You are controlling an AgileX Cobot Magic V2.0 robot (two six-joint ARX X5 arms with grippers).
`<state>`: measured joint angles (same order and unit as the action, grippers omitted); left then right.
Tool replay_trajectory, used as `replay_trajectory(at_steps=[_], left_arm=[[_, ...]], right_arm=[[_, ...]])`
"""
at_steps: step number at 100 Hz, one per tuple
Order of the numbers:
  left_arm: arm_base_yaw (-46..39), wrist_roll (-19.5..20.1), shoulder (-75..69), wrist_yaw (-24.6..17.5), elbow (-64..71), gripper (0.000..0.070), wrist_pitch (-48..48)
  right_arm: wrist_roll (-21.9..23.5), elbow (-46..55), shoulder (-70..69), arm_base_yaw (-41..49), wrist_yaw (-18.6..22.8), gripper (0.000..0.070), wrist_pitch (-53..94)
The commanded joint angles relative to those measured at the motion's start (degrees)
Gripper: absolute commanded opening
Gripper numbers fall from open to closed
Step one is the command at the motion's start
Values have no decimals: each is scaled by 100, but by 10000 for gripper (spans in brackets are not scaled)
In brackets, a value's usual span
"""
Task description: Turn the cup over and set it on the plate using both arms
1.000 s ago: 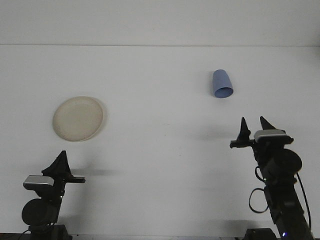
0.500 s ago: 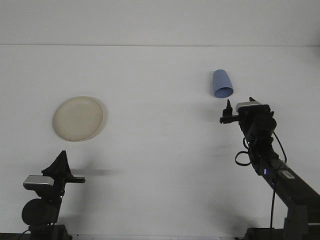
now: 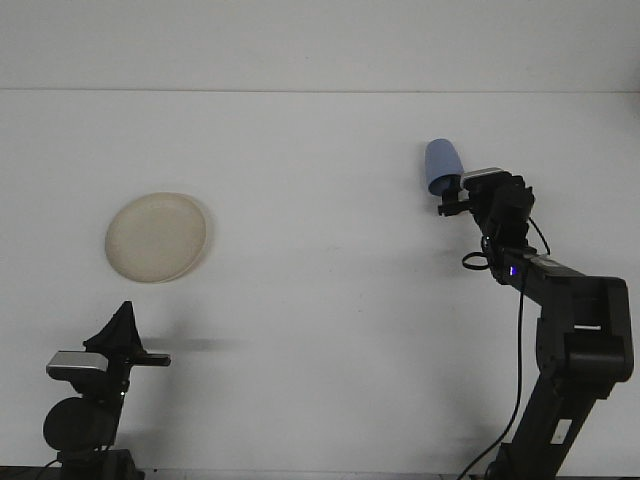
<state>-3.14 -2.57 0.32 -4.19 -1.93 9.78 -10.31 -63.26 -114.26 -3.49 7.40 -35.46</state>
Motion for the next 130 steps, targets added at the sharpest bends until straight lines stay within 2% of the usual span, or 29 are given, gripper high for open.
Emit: replay_trajectory(at_steps=[1, 16, 21, 24, 38, 45, 56, 75, 88, 101, 118, 130], left_arm=[[-7, -55, -7, 33, 103, 14, 59], [-7, -55, -7, 33, 103, 14, 59], [-7, -55, -7, 33, 103, 14, 59], [-7, -55, -7, 33, 103, 14, 59], [-7, -55, -7, 31, 103, 14, 59], [-7, -55, -7, 31, 103, 14, 59], [-7, -55, -7, 33, 103, 14, 59], [-7, -55, -7, 31, 103, 14, 59], [-7, -55, -7, 33, 103, 14, 59], [-7, -55, -7, 33, 103, 14, 59], [-7, -55, -7, 33, 103, 14, 59], [-7, -55, -7, 33, 103, 14, 59]], right_arm=[[-70, -304, -334, -2, 20, 561, -173], [-66, -813, -807, -2, 59, 557, -184], [-61, -940, -901, -2, 76, 516, -181], [-46, -988, -931, -2, 122, 467, -181], [-44, -1071, -999, 7, 389, 136, -175], [-42, -1071, -999, 17, 511, 0, -181], [74, -1071, -988, 20, 673, 0, -199], [739, -1071, -616, -72, 782, 0, 63], [1014, -1071, -48, -170, 997, 0, 448], [1351, -1071, 739, -225, 1193, 0, 1325], [1384, -1071, 1967, -205, 1263, 0, 2693], [1722, -1071, 2817, -160, 1480, 0, 3694]])
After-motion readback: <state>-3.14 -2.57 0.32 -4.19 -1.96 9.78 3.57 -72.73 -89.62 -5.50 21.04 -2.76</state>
